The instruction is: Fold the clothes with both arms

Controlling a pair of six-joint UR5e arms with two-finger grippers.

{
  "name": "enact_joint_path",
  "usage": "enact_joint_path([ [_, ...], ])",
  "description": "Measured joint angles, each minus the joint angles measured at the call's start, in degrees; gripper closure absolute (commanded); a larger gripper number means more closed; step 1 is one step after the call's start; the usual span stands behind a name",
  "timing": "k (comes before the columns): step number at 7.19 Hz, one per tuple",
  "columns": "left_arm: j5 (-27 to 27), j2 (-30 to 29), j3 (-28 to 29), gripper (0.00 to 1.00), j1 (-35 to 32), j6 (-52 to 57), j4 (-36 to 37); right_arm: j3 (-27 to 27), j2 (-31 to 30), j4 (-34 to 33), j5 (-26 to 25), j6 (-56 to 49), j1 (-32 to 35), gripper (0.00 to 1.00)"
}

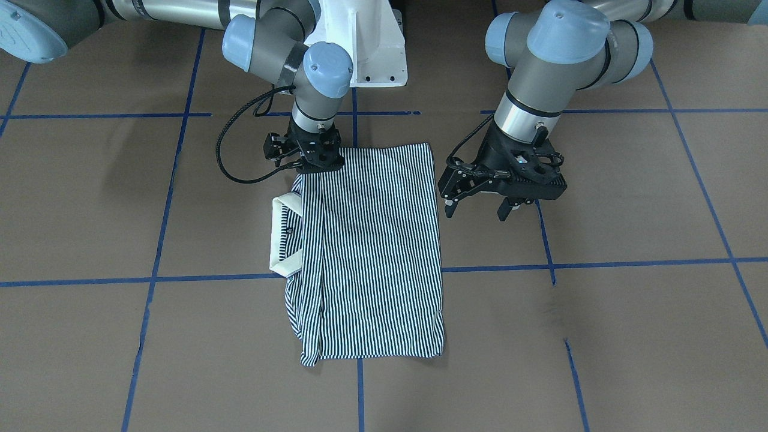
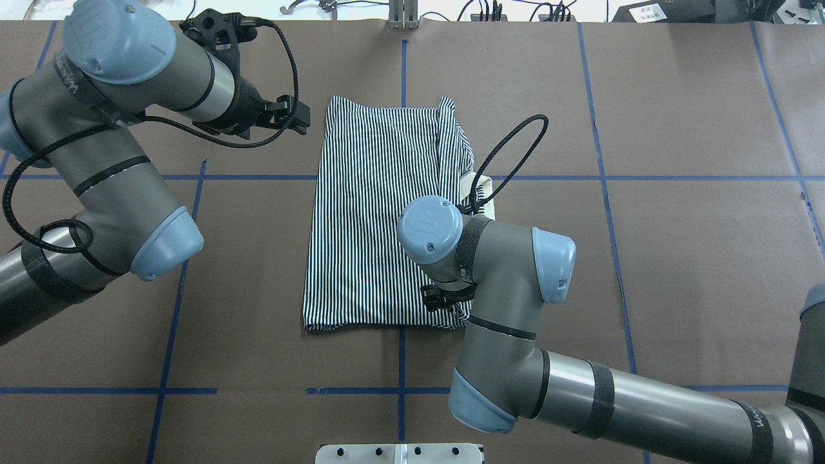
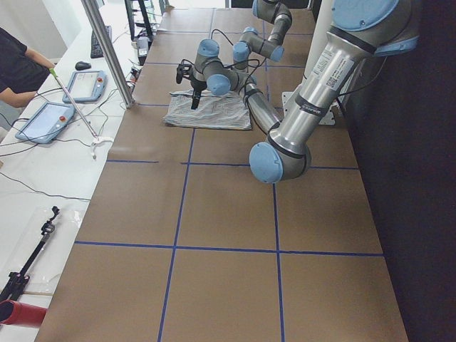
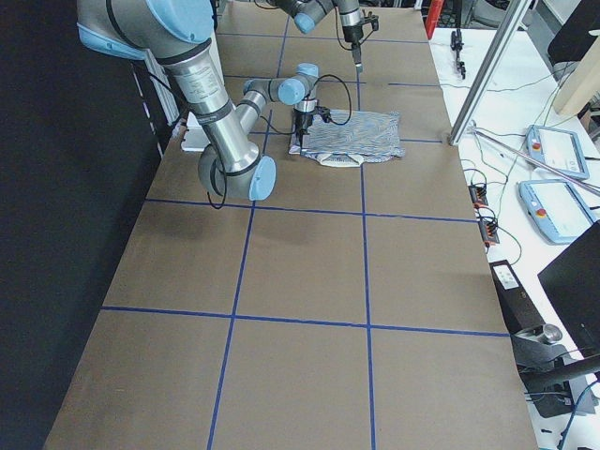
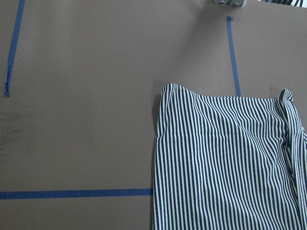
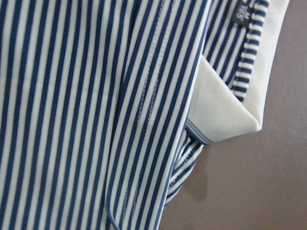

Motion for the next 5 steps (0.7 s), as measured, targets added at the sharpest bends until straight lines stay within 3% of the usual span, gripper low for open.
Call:
enact_joint_path([
  [5,-0.05,-0.34,0.08,0.00,0.09,-0.07,0.00,0.41,-1.66,-0.33,0.03,-0.06,0.30,0.00],
])
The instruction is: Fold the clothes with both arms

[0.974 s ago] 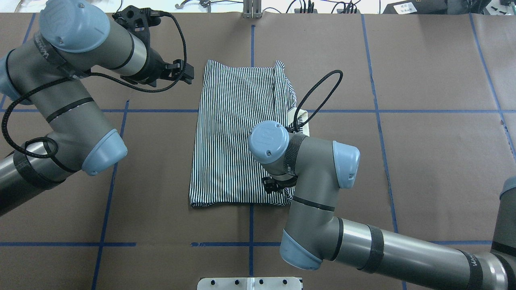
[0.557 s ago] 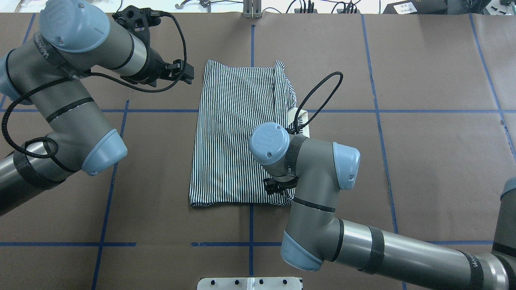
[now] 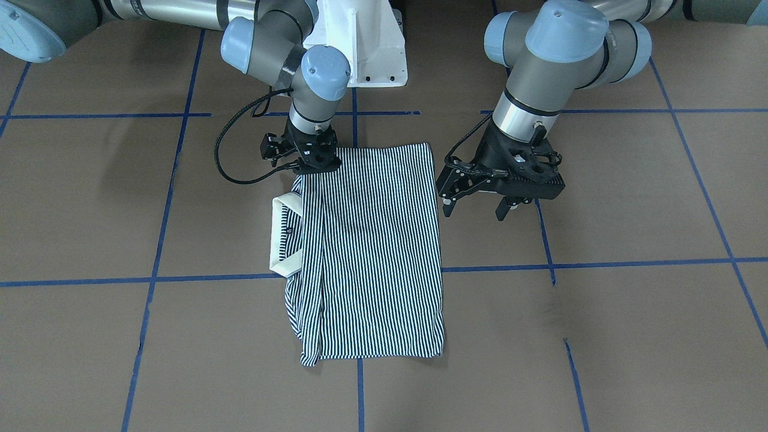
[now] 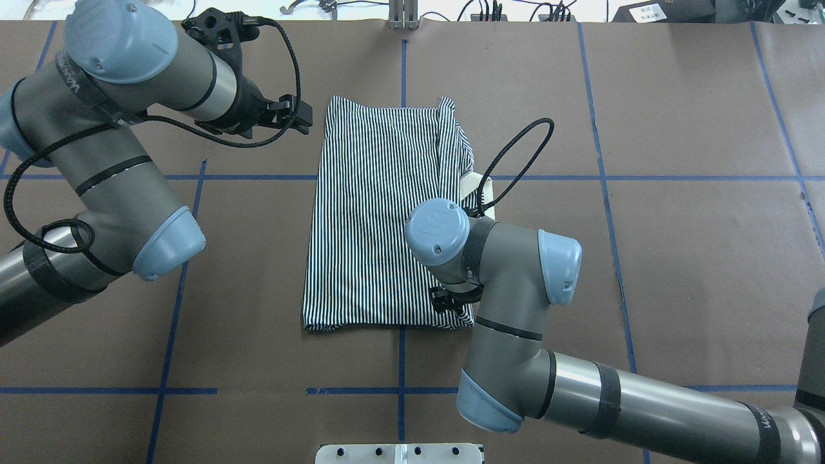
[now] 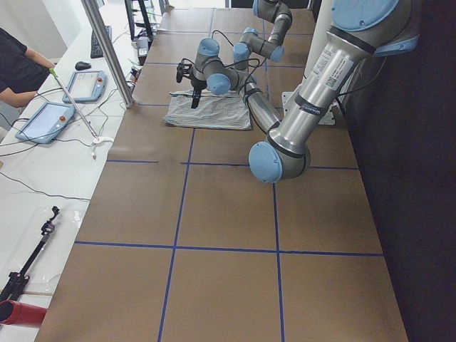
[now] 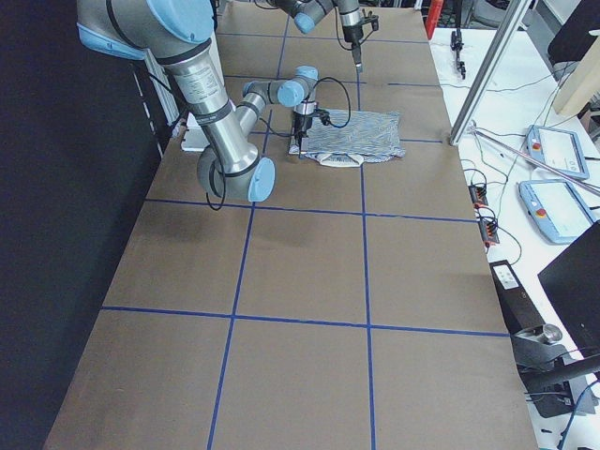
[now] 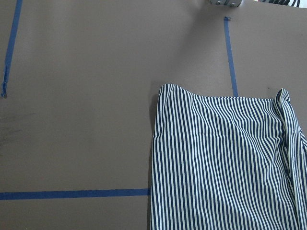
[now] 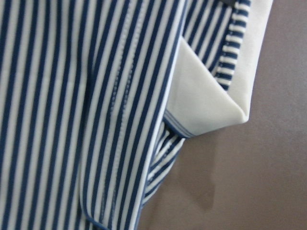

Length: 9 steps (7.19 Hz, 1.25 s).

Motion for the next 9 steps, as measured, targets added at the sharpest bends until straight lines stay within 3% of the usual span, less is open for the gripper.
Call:
enact_joint_path([
  [3,-0.01,-0.38,0.26,0.00,0.07,-0.08,-0.03,6.62,-7.50,-0.30,-0.06,-3.02,2.17,0.00],
  [5,-0.01,-0.43,0.27,0.00,0.09,-0.09,-0.03,11.33,-8.11,-2.46,1.50,-4.75,4.69,0.00],
  [6,-0.01,-0.42,0.27,0.00,0.09,-0.08,-0.03,10.61,-5.77,-2.84,1.94,-5.52,5.59,0.00],
  [9,-0.03,-0.27,0.26,0.00,0.09,0.03,-0.03,-1.90,4.74,-0.53,1.92,-6.22,4.92,0.00],
])
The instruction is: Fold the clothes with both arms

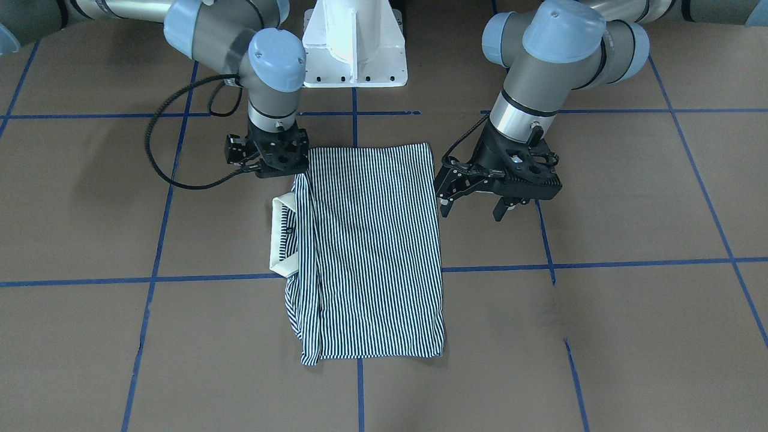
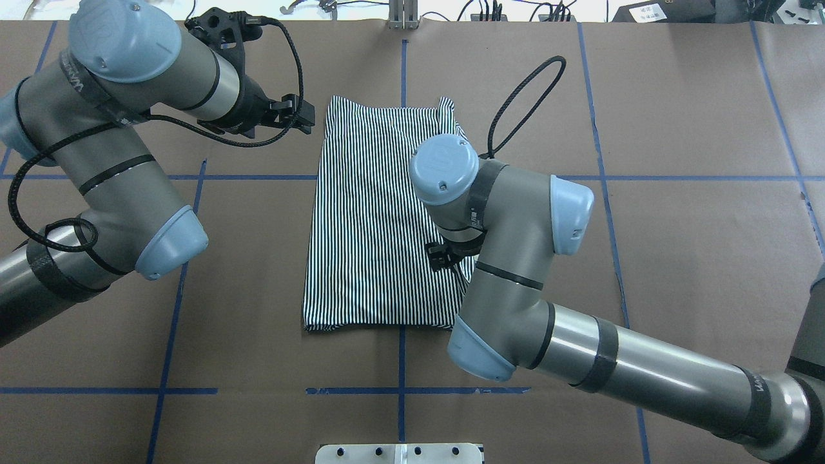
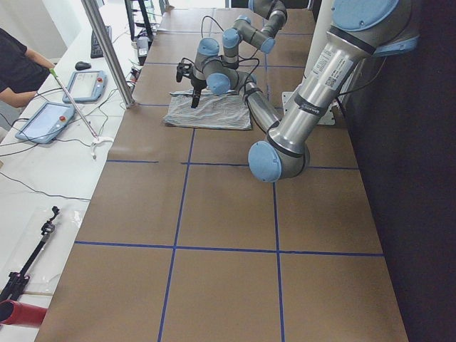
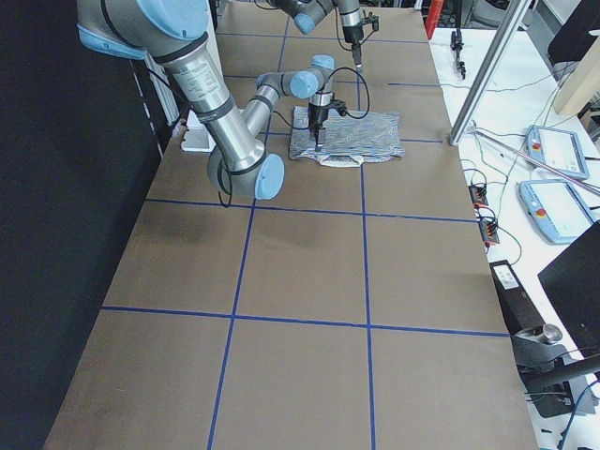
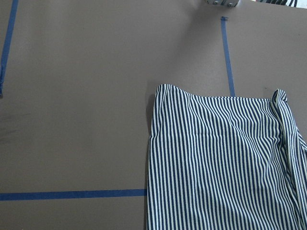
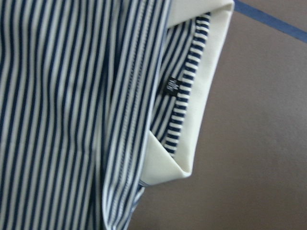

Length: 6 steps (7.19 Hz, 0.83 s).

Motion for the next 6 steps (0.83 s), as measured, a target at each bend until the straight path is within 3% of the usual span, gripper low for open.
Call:
enact_joint_path([
  [6,-0.03,0.13,-0.08,0.00,-0.03,0.14,-0.02,-2.64,-1.64,0.05,-0.10,-0.20,-2.36,0.00],
])
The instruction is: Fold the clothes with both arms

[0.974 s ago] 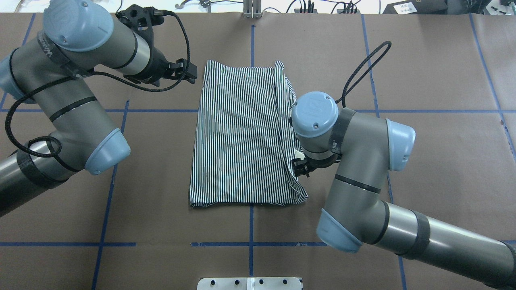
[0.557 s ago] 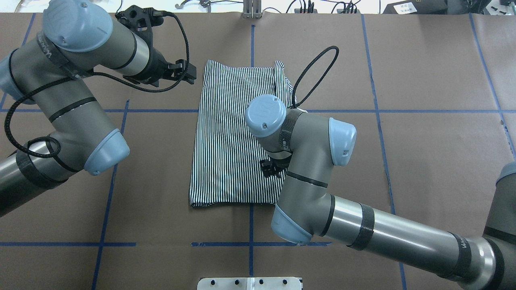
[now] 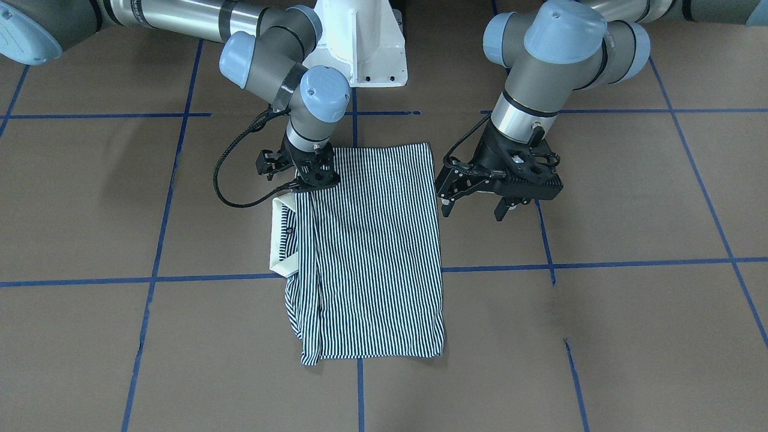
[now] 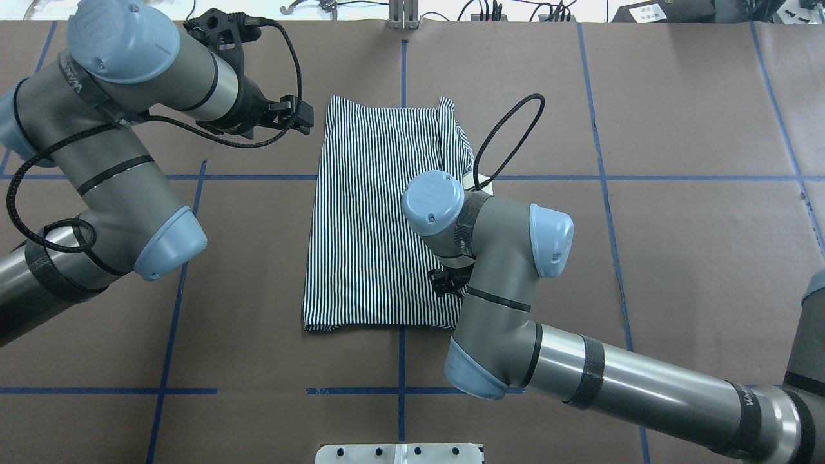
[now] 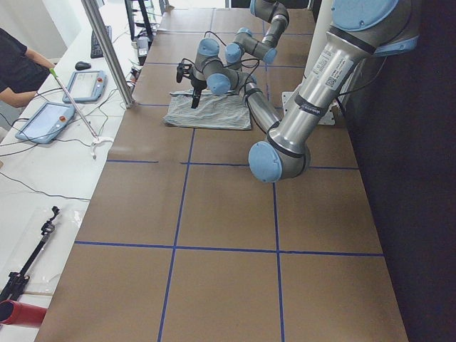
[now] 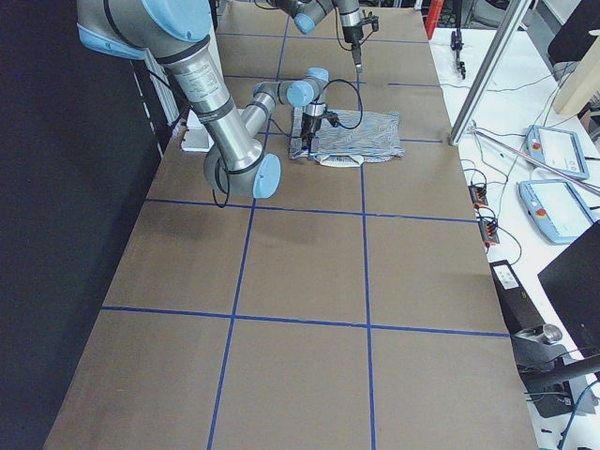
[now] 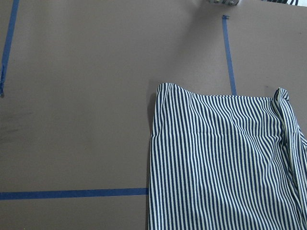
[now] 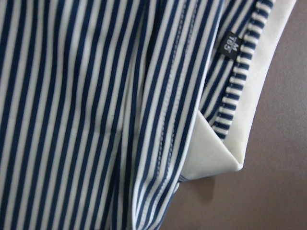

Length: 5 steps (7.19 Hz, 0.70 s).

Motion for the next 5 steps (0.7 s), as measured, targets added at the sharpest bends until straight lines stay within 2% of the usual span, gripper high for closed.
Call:
enact_joint_path([
  [3,-0.02,-0.15,0.03,0.00,0.03,-0.12,-0.06,0.18,-1.07,-0.24,-0.17,-0.07,0.91,0.00],
  [5,-0.02,-0.25,0.08,0.00,0.03,-0.23,-0.07,2.82,-4.41,-0.30,0.04,-1.28,3.16,0.00],
])
